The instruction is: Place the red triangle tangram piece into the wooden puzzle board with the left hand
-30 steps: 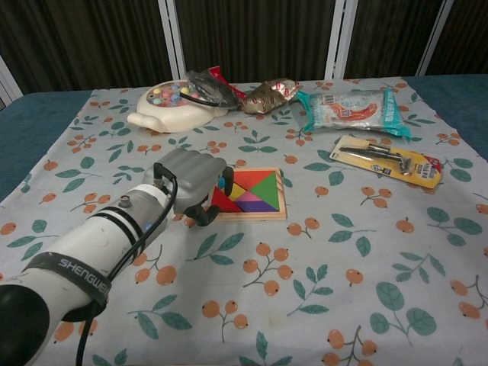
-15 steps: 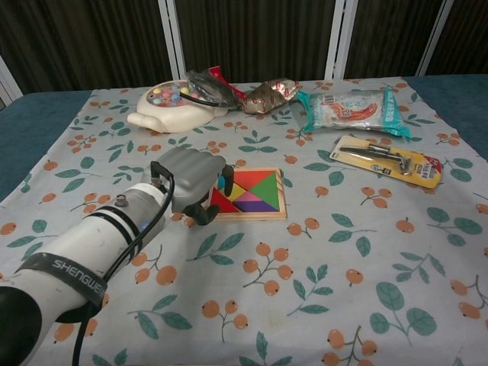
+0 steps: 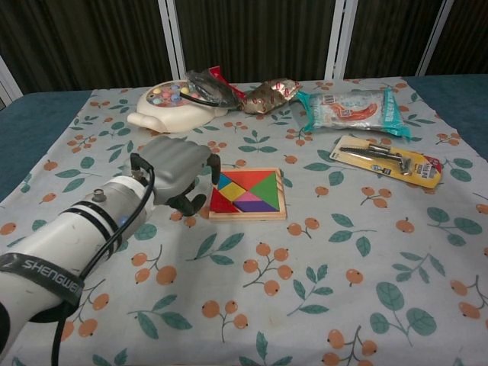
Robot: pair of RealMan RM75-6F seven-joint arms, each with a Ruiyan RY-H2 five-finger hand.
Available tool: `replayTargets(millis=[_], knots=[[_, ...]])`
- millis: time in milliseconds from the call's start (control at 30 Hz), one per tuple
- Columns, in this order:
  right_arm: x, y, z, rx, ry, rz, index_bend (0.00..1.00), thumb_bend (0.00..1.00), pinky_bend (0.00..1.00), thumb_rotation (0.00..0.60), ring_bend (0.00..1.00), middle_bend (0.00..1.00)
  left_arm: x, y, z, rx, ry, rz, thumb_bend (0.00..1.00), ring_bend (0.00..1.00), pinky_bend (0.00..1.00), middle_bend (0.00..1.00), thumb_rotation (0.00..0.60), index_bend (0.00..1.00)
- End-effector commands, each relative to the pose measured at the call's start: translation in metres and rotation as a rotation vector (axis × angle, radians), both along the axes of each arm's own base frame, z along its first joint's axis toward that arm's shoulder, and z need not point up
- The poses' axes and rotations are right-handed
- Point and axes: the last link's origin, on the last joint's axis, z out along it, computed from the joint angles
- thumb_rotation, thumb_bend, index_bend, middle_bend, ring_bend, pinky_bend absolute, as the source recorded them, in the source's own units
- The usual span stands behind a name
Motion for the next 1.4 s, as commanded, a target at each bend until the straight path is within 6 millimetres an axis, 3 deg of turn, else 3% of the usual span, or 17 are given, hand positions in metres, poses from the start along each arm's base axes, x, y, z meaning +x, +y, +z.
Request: replayTargets(millis=[33,300,833,1400], knots=[[0.001,0.0,-0.001,0.005,0.004,0.002,0.0,0.15,0.0,0.6,0.0,0.0,-0.008,0.001,0.004,0.002,0.005,0.029,0.45,1.0,1.0,1.0,0.6,0.38],[0.001,-0.001,-0.003,0.005,0.007,0.0,0.0,0.15,0.0,0.6,0.0,0.0,-0.018,0.002,0.003,-0.012,0.008,0.047,0.45,1.0,1.0,1.0,0.6,0.39],[0.0,0.001,0.0,-0.001,-0.004,0.0,0.0,0.15,0.0,0.6,0.0,0.0,-0.01,-0.002,-0.011,-0.037,0.01,0.029,0.45,1.0,1.0,1.0,0.6,0.39],[0.0,0.001,0.0,0.0,-0.002,0.002,0.0,0.15,0.0,0.6,0.0,0.0,-0.007,-0.006,-0.013,-0.041,0.014,0.013,0.45,1.0,1.0,1.0,0.6,0.39]])
